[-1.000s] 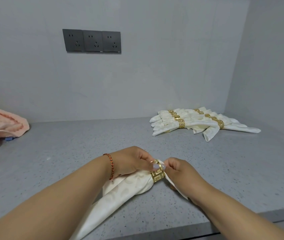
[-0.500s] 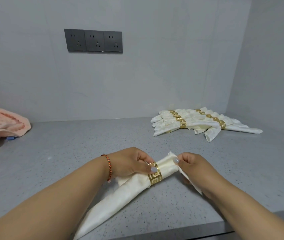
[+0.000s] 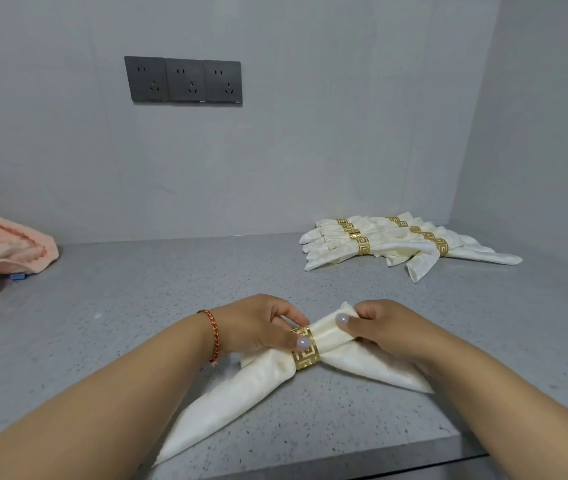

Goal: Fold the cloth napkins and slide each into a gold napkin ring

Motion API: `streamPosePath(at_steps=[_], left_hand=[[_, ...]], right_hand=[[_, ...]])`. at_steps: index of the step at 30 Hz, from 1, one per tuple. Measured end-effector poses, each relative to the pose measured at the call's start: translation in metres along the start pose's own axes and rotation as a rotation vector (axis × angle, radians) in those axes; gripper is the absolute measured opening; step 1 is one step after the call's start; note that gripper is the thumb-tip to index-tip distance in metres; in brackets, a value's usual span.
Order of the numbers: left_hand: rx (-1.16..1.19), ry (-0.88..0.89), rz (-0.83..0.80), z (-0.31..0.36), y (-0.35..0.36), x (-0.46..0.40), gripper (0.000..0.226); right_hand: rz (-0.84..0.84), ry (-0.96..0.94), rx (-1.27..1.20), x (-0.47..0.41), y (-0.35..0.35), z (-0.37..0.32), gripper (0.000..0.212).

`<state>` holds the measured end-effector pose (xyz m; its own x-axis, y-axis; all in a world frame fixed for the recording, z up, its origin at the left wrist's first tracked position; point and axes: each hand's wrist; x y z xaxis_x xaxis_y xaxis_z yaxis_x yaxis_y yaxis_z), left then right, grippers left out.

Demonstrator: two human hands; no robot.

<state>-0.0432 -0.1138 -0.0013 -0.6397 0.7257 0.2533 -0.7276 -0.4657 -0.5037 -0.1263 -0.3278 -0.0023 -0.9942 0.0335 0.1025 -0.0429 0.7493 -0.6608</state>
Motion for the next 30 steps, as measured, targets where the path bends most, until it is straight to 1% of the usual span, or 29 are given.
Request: streamPosePath(at_steps=[2, 5, 6, 8, 10, 12, 16, 18, 21, 24, 28, 30], left_hand=[[0.004, -0.017, -0.007, 0.001, -0.002, 0.002, 0.047], [-0.009, -0.07, 0.001, -0.005, -0.009, 0.009, 0.056], [0.026, -0.084, 0.009, -0.009, -0.011, 0.011, 0.054], [0.198, -0.093, 0.05, -0.015, -0.014, 0.013, 0.04], [0.393, -0.107, 0.104, -0.015, -0.014, 0.016, 0.032], [0.514, -0.123, 0.124, -0.013, -0.014, 0.019, 0.032], [0.601, -0.126, 0.142, -0.012, -0.01, 0.021, 0.041], [0.597, -0.088, 0.206, -0.014, -0.009, 0.018, 0.046], [0.596, -0.039, 0.305, -0.016, -0.009, 0.016, 0.045], [0.669, -0.026, 0.304, -0.014, -0.007, 0.018, 0.043], [0.598, -0.098, 0.268, -0.01, 0.0, 0.022, 0.042], [0.616, -0.065, 0.307, -0.008, -0.002, 0.023, 0.04]], right_hand=[[-0.003, -0.013, -0.016, -0.005, 0.005, -0.001, 0.027], [0.073, 0.019, -0.198, -0.01, 0.015, 0.004, 0.026], [0.08, 0.033, -0.267, -0.009, 0.018, 0.006, 0.025], [0.072, 0.045, -0.406, -0.008, 0.019, 0.009, 0.021], [0.084, 0.039, -0.489, -0.008, 0.019, 0.009, 0.019], [0.119, 0.033, -0.501, -0.009, 0.02, 0.009, 0.019], [0.14, 0.027, -0.505, -0.01, 0.023, 0.01, 0.02], [0.138, 0.032, -0.498, -0.01, 0.023, 0.01, 0.021], [0.137, 0.035, -0.472, -0.012, 0.022, 0.01, 0.024], [0.166, 0.049, -0.459, -0.014, 0.021, 0.009, 0.026], [0.196, 0.066, -0.515, -0.012, 0.024, 0.007, 0.025], [0.204, 0.067, -0.547, -0.011, 0.024, 0.007, 0.025]])
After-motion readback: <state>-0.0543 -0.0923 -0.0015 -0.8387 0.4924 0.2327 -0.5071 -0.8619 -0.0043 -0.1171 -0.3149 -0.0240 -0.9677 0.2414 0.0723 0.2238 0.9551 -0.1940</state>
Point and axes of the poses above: each hand's wrist, its own x-axis away from the middle knuckle, its own y-axis out of the palm, z = x × y, and after that the axes turned 4 degrees about -z, right-handed
